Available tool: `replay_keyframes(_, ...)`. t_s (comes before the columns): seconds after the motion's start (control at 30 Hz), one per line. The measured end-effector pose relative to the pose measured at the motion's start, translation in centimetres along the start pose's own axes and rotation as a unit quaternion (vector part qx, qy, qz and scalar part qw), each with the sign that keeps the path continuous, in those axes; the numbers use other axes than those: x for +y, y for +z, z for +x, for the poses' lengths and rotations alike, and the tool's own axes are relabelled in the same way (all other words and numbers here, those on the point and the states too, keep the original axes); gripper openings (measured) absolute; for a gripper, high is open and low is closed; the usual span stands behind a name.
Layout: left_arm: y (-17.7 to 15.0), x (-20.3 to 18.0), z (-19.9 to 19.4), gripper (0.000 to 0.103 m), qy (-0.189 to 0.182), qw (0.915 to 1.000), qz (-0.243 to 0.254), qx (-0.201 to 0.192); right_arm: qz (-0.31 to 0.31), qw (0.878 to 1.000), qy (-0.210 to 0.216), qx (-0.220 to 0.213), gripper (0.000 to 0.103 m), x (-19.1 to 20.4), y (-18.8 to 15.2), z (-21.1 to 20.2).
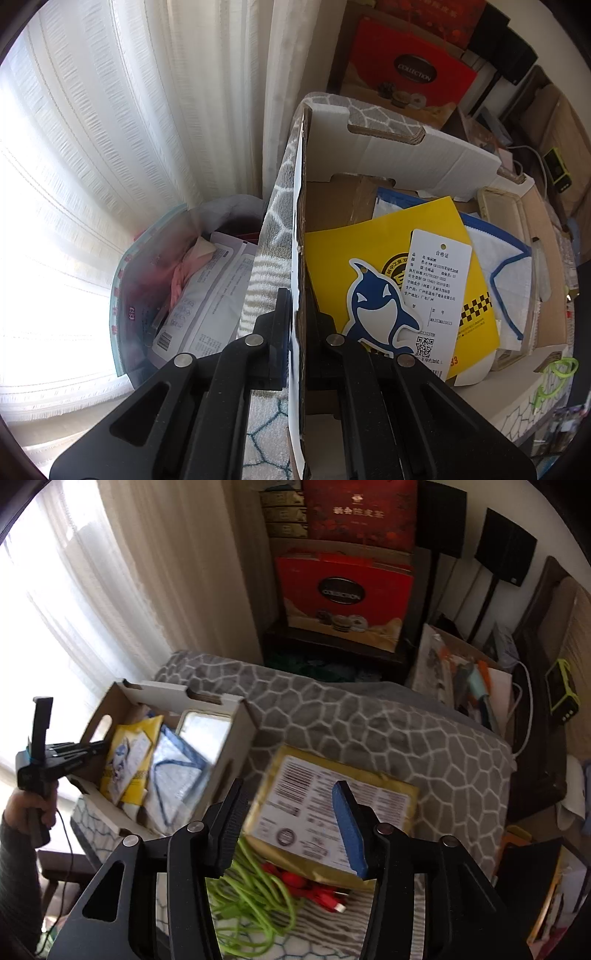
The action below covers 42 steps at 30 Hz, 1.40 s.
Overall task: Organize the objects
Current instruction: 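Push the dolphin card down into the box with the right gripper, then grasp the gold snack bag with the right gripper and lift it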
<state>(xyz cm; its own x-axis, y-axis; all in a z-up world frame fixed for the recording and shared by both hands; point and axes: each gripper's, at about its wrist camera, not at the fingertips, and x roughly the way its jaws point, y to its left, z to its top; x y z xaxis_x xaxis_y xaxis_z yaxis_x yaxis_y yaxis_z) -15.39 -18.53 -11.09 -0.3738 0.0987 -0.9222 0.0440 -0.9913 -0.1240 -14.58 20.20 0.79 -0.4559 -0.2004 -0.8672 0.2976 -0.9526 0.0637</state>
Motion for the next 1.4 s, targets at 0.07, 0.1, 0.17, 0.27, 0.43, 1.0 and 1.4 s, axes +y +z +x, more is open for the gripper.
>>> replay_keyframes(0.07,0.0,0.0,0.0,0.004,0.001,1.0000,0.000,0.000,0.020,1.000,-0.008,0.006,0.064,-1.5,-1.0,0.3)
replay_keyframes(0.1,0.0,-0.1,0.0,0.004,0.001,1.0000,0.001,0.000,0.037,0.999,-0.011,0.009,0.073,-2.6,-1.5,0.5)
replay_keyframes(0.17,0.1,-0.2,0.1,0.004,0.004,1.0000,0.003,0.000,0.060,0.998,-0.013,0.011,0.082,-3.6,-2.0,1.0)
replay_keyframes(0.27,0.1,-0.1,0.1,0.004,0.003,1.0000,0.002,0.002,0.086,0.996,-0.019,0.031,0.084,-5.1,-2.6,2.3)
replay_keyframes(0.43,0.2,-0.2,0.1,0.004,0.004,1.0000,0.005,0.002,0.150,0.987,0.034,0.051,0.076,-7.6,-3.8,4.6)
replay_keyframes(1.0,0.3,-0.5,-0.1,0.004,0.012,0.9999,0.007,0.004,0.218,0.973,0.076,0.005,0.013,-9.1,-3.7,4.0)
replay_keyframes(1.4,0.3,-1.4,0.1,0.004,0.003,0.9999,0.012,0.008,0.142,0.987,0.028,-0.069,0.011,-5.9,1.1,-3.0)
